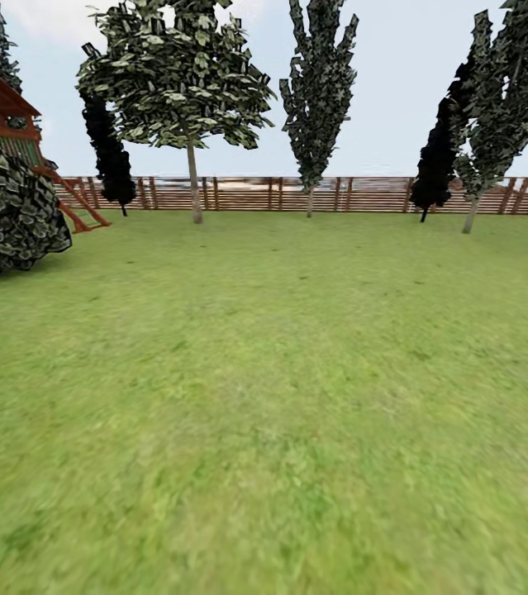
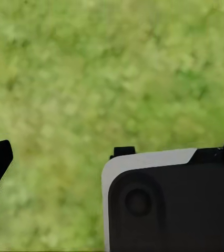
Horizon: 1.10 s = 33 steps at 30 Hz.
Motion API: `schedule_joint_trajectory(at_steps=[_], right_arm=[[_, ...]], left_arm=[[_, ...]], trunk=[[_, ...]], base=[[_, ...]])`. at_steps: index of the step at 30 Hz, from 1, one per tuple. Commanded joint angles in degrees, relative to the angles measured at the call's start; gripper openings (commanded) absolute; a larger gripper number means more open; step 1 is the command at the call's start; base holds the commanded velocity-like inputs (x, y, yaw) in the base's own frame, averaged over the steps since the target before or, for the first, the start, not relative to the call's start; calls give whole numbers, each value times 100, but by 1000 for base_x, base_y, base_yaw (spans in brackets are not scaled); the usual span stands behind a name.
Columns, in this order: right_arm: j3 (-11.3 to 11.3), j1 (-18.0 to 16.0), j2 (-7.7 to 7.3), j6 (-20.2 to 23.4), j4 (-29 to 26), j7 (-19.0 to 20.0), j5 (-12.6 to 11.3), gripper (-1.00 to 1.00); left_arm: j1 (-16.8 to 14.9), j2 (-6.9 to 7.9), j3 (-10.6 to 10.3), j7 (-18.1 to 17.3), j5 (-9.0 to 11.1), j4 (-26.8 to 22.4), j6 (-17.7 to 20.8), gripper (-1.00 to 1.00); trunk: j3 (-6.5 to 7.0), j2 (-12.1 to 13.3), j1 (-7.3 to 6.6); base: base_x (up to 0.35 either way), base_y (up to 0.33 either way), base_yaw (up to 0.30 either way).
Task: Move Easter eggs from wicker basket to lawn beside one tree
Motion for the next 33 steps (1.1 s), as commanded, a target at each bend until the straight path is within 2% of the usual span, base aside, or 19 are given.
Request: schedule_joint_trajectory(at_steps=[1, 33], right_arm=[[-23, -1, 6, 33, -14, 1, -3, 100], [-30, -1, 5, 33, -14, 1, -3, 100]], left_arm=[[-4, 2, -25, 8, -3, 4, -19, 100], [-4, 2, -25, 8, -2, 4, -19, 100]], trunk=[[-7, -4, 4], [-7, -4, 4]], base=[[338, 0, 0], [338, 0, 0]])
